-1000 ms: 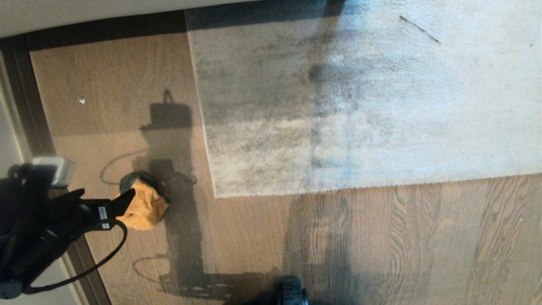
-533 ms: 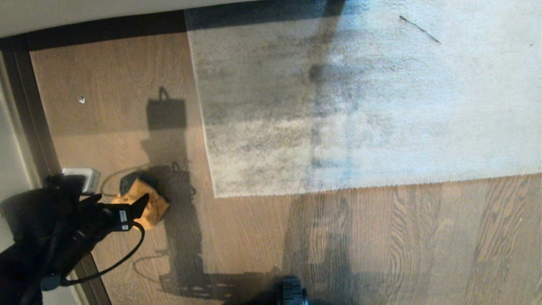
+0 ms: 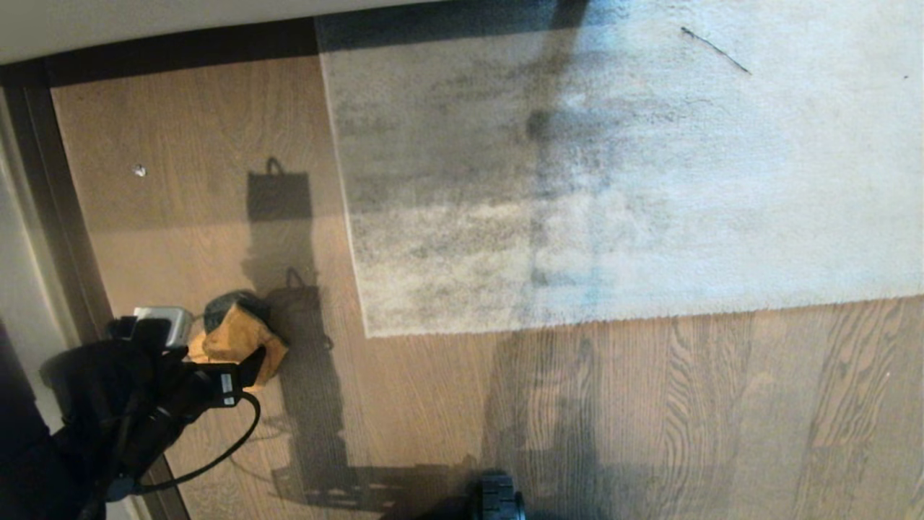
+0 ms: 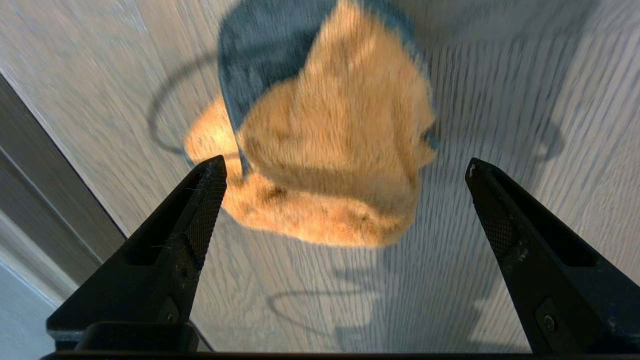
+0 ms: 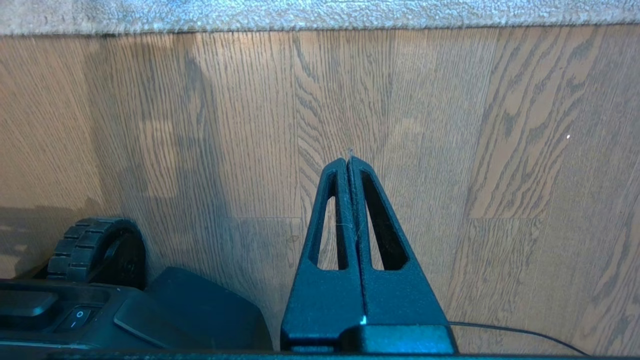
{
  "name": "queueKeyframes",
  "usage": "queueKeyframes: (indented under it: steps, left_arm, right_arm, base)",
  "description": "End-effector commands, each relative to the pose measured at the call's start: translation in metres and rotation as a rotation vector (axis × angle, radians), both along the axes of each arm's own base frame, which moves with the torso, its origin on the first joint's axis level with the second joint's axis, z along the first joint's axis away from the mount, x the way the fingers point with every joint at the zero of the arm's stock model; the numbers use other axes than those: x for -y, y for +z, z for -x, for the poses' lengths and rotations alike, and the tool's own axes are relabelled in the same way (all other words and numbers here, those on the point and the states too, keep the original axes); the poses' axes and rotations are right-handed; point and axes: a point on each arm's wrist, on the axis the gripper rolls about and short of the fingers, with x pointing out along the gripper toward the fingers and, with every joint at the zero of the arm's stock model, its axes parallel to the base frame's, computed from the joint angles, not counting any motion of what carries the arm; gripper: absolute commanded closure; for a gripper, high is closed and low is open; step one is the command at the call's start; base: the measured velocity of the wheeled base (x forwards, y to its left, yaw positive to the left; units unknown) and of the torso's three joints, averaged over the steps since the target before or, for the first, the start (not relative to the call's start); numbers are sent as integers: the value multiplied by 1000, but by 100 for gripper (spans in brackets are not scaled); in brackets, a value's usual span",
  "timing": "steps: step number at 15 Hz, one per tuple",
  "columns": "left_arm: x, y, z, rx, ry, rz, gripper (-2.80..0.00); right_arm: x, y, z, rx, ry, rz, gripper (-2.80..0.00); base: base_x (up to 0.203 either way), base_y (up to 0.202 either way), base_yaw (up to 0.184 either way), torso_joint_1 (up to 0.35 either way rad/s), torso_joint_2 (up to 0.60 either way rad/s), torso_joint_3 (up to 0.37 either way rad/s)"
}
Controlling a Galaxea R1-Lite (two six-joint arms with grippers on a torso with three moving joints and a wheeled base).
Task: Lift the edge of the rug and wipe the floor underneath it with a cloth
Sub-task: Pick up the rag
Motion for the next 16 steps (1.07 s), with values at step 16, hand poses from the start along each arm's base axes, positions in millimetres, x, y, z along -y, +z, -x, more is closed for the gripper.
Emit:
queueKeyframes:
  steps: [16]
  left_arm:
    - [-2, -11, -25, 30, 5, -2, -280]
  right_arm:
    - [0, 0, 0, 0, 0, 1, 0]
  base:
    - [0, 0, 0, 0, 0, 0]
